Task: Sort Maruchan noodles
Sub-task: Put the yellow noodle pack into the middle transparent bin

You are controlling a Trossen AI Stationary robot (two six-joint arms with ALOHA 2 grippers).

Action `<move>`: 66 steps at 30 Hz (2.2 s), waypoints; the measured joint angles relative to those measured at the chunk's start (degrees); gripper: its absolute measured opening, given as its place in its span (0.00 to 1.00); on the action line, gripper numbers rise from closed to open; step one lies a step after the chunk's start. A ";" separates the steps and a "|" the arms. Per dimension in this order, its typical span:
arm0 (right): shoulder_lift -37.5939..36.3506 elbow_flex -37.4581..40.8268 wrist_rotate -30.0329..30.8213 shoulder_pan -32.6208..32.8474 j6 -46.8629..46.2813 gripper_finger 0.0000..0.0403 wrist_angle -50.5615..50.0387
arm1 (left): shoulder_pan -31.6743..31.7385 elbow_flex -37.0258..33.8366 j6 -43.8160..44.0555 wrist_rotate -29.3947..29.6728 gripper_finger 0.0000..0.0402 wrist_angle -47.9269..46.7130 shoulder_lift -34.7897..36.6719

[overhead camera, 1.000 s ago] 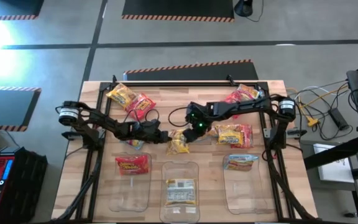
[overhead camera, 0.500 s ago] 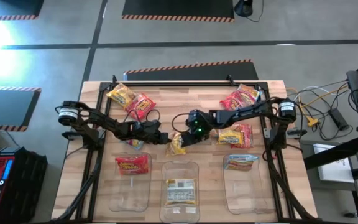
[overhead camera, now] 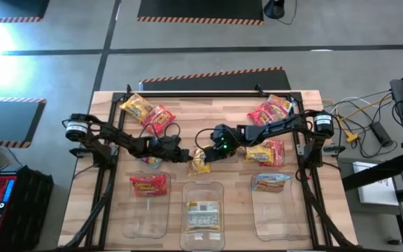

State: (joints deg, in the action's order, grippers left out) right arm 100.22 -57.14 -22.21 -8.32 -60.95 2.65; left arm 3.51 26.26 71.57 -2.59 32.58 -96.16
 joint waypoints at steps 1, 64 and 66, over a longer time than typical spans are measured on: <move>0.00 0.00 0.75 0.00 0.07 0.49 -0.02 | 0.00 0.00 0.04 0.00 0.00 0.00 0.00; -18.30 0.09 -5.73 -5.38 22.63 0.28 -13.37 | 2.59 -0.20 -5.26 -1.36 0.39 -10.69 15.85; -19.92 0.09 -4.64 -4.56 22.82 0.28 -14.03 | 3.77 -0.30 -6.30 -1.38 0.39 -11.44 16.63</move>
State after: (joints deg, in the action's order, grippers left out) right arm 80.30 -57.06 -26.85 -12.88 -38.13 -11.38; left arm 7.27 25.96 65.27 -3.97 21.14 -79.53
